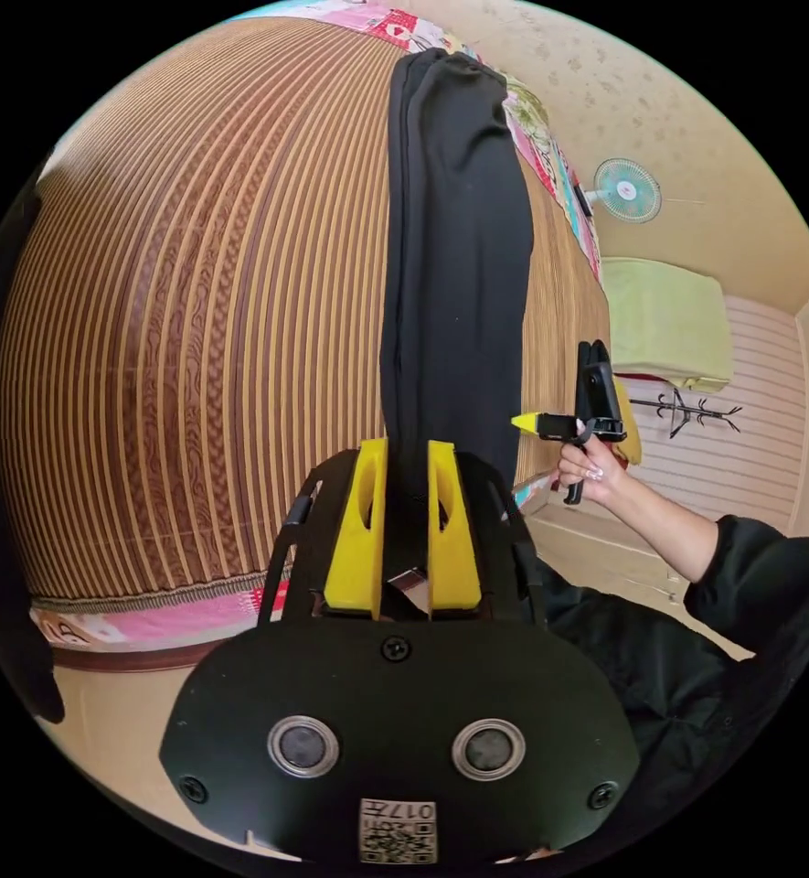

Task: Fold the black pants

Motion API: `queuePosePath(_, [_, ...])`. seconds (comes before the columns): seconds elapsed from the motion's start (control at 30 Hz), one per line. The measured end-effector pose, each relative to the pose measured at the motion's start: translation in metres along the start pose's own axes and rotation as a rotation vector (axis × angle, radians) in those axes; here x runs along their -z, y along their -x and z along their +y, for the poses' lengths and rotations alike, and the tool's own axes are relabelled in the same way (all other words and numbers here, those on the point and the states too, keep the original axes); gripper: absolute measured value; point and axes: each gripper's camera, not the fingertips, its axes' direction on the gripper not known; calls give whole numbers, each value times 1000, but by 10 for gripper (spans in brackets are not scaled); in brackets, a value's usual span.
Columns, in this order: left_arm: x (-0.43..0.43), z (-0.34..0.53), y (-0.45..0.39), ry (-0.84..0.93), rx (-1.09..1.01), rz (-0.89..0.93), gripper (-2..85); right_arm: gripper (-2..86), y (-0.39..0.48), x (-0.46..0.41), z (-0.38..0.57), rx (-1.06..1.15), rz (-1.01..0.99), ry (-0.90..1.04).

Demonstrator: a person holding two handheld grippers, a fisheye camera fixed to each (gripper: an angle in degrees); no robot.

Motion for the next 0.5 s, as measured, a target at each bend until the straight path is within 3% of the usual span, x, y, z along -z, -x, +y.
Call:
queuePosePath(0.13, [2,-8,24,-28,21,21,105,72,-3,-4,-5,8,-49,-54])
queuePosePath(0.3, [-36,-21,20,124,-56,52,74,59,17,-48,-23,7,-108,58])
queuePosePath(0.4, [-35,-7,11,145,-108,64,46,34,47,-41,-4,127,-134,76])
queuePosePath(0.5, [1,29,5,55,-163,218,44,16,91,-4,33,273,-179,69])
